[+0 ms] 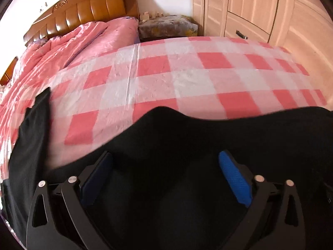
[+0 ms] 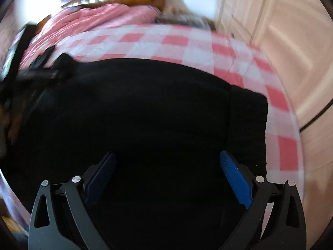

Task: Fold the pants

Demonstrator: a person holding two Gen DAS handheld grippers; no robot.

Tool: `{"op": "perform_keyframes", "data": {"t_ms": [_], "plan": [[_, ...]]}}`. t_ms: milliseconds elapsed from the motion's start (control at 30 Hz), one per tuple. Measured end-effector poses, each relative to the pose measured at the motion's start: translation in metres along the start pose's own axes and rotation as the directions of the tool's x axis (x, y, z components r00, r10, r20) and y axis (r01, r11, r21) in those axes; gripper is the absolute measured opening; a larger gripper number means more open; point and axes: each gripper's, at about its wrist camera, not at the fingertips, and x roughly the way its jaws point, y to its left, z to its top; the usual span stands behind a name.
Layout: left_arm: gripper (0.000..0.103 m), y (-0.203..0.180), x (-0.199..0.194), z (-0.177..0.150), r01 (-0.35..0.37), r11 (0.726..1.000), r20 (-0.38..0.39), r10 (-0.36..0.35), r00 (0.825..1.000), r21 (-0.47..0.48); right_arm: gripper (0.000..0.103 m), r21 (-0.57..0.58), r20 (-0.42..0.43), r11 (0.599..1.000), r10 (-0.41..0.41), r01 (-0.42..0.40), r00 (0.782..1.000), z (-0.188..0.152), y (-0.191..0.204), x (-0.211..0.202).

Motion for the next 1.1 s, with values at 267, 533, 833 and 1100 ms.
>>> {"op": "perform_keyframes", "data": {"t_ms": [267,533,833,1100], "plan": [[0.102,0.001,0.019,0.015,0.011,1.0,0.012,-0.011,1.0,-0.008,0.097,0.033,0.052,0.999,0.003,-0.005,0.999,-0.025,-0.007,-0.014],[0.102,0.001,0.021,0.016,0.023,1.0,0.013,-0.023,1.0,-0.014,0.096,0.05,0.07,0.999,-0.006,0.002,0.998,-0.029,-0.008,-0.019],[0.102,-0.001,0.014,0.013,0.01,1.0,0.035,-0.01,0.999,-0.004,0.096,0.04,0.026,0.998,-0.045,0.043,0.999,-0.019,-0.001,-0.021],[0.101,0.021,-0.037,0.021,-0.061,0.997,0.198,0.068,0.978,-0.043,0.097,-0.1,0.162,0.995,0.04,-0.024,0.986,0.032,0.062,-0.055]]}}
